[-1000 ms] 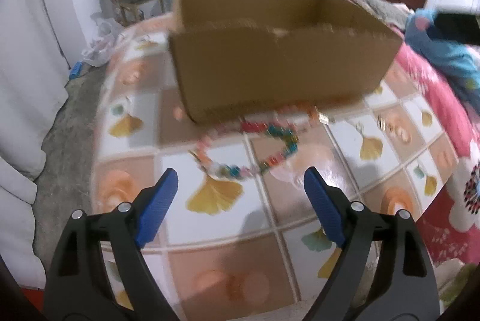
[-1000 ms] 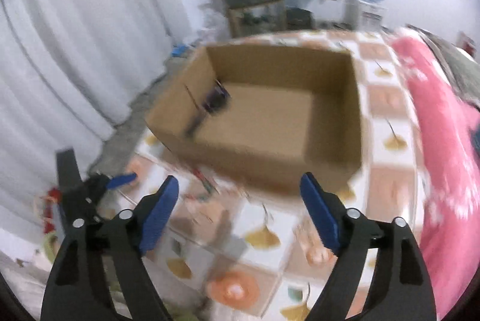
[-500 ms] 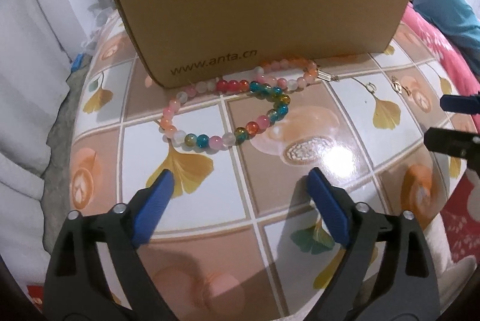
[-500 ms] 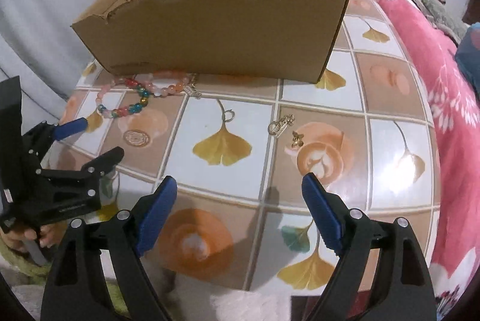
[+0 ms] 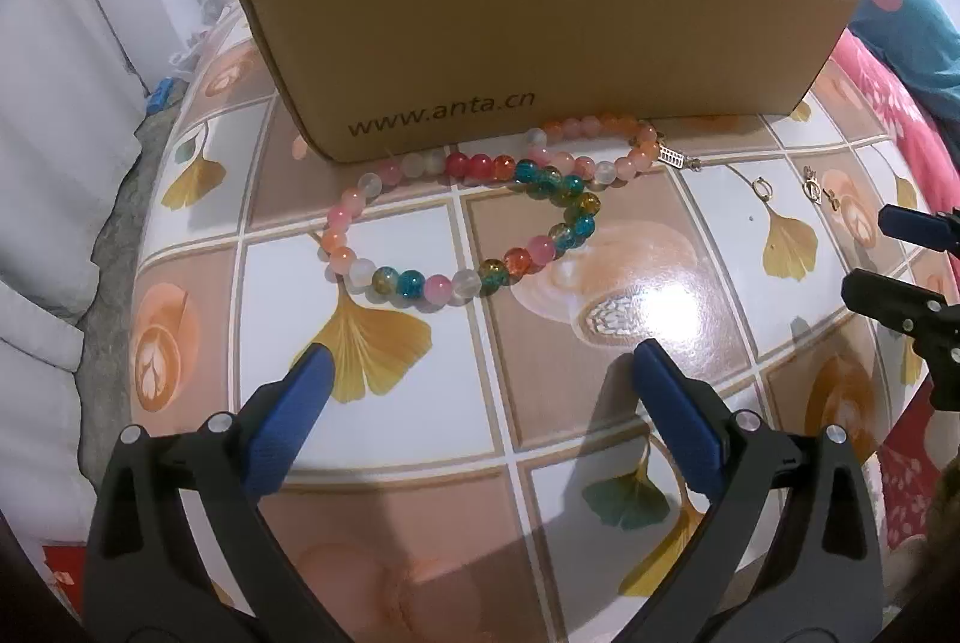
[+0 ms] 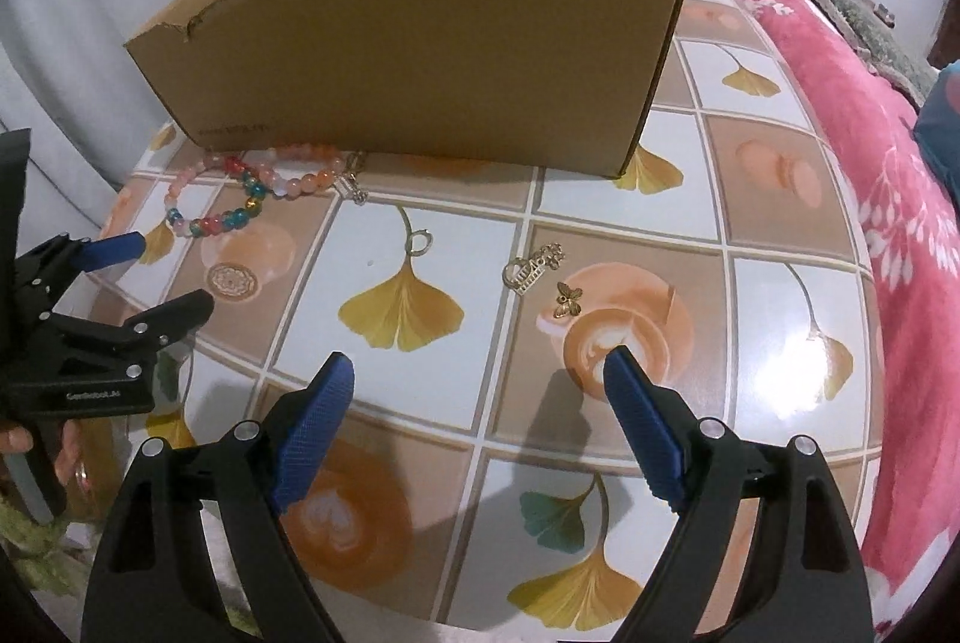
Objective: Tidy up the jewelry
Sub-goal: 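Withdraw both tools from the box back over the table, then move the left tool toward the multicolour bead bracelet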
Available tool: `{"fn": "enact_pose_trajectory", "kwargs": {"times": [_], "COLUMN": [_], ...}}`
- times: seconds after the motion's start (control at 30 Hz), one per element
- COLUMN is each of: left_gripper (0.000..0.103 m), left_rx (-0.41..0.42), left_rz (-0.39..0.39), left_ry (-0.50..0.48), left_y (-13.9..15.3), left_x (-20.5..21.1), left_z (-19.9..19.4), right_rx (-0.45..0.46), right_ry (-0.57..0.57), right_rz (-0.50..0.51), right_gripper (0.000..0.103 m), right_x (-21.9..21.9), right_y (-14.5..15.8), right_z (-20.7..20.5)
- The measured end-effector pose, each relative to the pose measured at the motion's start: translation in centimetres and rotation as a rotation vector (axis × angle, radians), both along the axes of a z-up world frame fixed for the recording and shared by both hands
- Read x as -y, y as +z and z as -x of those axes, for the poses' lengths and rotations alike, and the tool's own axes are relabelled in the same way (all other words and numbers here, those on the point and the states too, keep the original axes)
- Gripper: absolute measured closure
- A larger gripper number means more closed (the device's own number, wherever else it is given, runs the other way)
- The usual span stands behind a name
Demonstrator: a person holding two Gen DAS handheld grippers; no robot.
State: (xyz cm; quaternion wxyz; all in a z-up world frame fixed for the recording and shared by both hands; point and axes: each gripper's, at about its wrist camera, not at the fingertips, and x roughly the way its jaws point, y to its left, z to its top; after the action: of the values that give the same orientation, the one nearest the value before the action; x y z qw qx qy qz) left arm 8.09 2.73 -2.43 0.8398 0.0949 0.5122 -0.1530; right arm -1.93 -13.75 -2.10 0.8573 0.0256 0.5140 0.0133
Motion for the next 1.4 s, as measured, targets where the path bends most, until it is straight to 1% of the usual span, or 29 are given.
{"fn": "enact_pose_trajectory", "kwargs": {"times": [0.03,0.07,0.13,0.3,0.37,0.57,0.67,0.87,0.93,1.0,1.03,1.17,1.23,1.3,1.4], "left_gripper": [0.007,0.007,0.007,0.007,0.006,0.007,0.007,0.007,0.007,0.007,0.007,0.006,0.006,0.006,0.006], "left_rx": [0.002,0.004,0.009,0.007,0.008,0.009,0.022,0.046,0.056,0.055,0.061,0.087,0.097,0.115,0.133], "left_rz": [0.000,0.000,0.003,0.001,-0.003,0.004,0.008,0.020,0.023,0.023,0.024,0.033,0.037,0.044,0.051], "left_ry": [0.007,0.012,0.029,0.074,0.071,0.051,0.036,0.006,0.010,0.004,-0.005,-0.024,-0.017,-0.012,-0.006], "left_y": [0.0,0.0,-0.1,-0.1,-0.1,-0.2,-0.4,-0.4,-0.5,-0.5,-0.5,-0.3,-0.4,-0.4,-0.3], "left_x": [0.0,0.0,0.0,-0.3,-0.3,-0.6,-1.0,-1.3,-1.5,-1.8,-1.8,-1.5,-1.7,-1.6,-1.7], "left_z": [0.0,0.0,0.1,0.2,0.7,0.9,1.1,1.7,2.0,2.2,2.3,3.2,3.2,3.6,4.1], "right_rx": [0.015,0.024,0.050,0.048,0.050,0.053,0.071,0.146,0.160,0.161,0.173,0.212,0.220,0.220,0.203], "right_ry": [0.009,0.012,0.012,0.012,0.013,-0.010,-0.028,-0.064,-0.094,-0.150,-0.173,-0.249,-0.290,-0.353,-0.401], "right_rz": [-0.002,0.003,0.020,0.031,0.025,0.034,0.034,0.118,0.158,0.202,0.204,0.170,0.146,0.130,0.130], "right_gripper": [0.020,0.015,0.011,0.009,0.006,0.006,0.006,0.006,0.006,0.006,0.006,0.006,0.006,0.006,0.006], "right_x": [0.0,0.0,0.1,0.4,0.7,1.2,0.9,-1.0,-1.7,-2.4,-2.7,-3.2,-3.2,-3.0,-3.0], "right_y": [0.3,0.6,1.0,1.8,2.2,3.2,4.2,5.6,5.7,6.0,6.3,7.1,7.5,7.7,7.3], "right_z": [0.3,0.5,1.0,1.6,1.8,2.0,2.5,4.2,4.5,4.6,4.8,5.4,5.4,5.3,5.0]}}
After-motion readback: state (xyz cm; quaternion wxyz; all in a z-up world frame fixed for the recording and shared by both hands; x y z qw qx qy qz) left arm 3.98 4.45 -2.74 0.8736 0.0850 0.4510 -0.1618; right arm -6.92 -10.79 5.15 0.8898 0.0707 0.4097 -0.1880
